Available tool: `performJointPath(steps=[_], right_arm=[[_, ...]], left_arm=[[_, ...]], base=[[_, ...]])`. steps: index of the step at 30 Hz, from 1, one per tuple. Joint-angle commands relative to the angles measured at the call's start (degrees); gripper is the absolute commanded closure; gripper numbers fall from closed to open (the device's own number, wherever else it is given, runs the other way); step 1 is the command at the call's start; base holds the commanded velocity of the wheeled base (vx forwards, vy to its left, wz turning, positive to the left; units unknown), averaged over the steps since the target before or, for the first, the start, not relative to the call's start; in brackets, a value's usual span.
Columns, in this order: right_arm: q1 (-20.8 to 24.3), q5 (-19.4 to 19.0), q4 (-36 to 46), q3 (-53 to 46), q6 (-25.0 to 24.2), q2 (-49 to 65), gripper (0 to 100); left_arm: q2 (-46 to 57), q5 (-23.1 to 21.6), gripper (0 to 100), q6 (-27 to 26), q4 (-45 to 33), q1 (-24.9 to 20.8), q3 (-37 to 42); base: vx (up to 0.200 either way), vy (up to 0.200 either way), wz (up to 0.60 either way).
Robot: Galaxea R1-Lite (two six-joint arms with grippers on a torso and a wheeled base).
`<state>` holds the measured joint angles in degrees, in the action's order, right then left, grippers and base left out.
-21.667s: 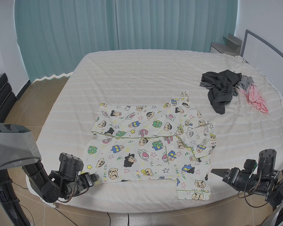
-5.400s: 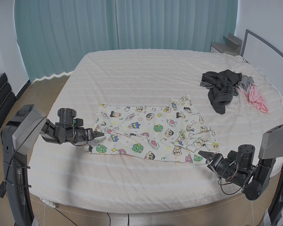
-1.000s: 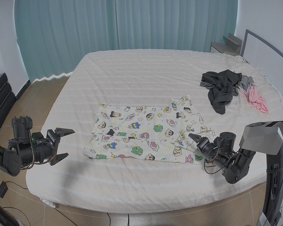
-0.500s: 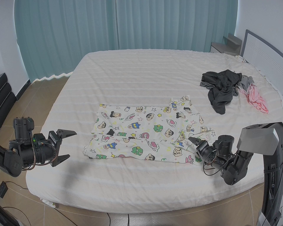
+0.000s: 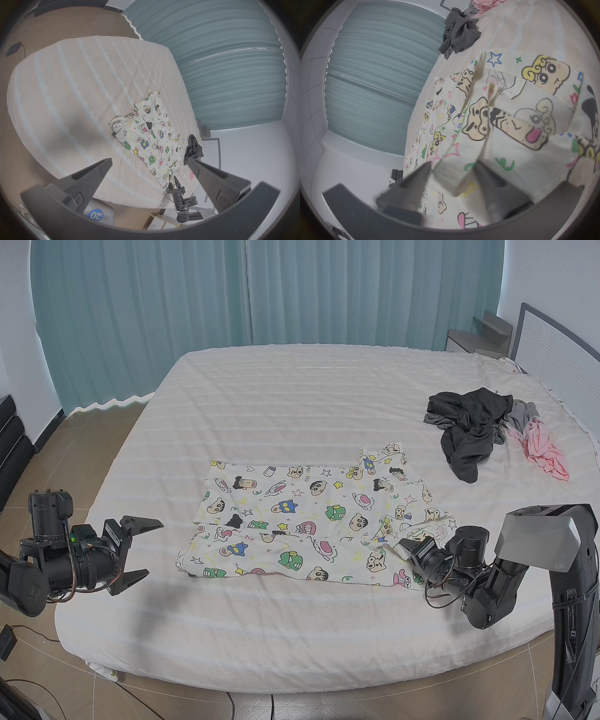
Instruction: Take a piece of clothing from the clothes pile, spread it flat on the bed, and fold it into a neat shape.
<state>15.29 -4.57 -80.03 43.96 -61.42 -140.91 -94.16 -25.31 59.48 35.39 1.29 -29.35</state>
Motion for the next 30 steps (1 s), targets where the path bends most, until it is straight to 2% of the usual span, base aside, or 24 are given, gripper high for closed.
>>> performJointPath(steps=[1,13,20,24,30], right_arm=[[-0.17,0.35,-0.13,0.16,-0.02,0.02,100],[0.36,2.11,0.67,-0.01,0.33,6.53,100],[0.62,2.20,9.72,3.24,1.56,12.85,100],[1.06,4.22,15.26,6.49,5.34,13.47,100],[2.03,5.89,21.41,11.24,8.24,13.65,100]], left_arm=[[-0.23,0.00,0,0.02,0.03,0.03,0.00],[0.03,0.08,0,0.02,0.03,0.03,0.09],[-0.06,0.00,0,0.02,0.03,-0.06,0.09],[-0.06,0.08,0,0.02,0.03,-0.15,0.09],[-0.06,0.00,0,0.02,0.03,-0.15,0.09]], base=[[0.000,0.000,0.00],[0.000,0.000,0.00],[0.000,0.000,0.00],[0.000,0.000,0.00],[0.000,0.000,0.00]])
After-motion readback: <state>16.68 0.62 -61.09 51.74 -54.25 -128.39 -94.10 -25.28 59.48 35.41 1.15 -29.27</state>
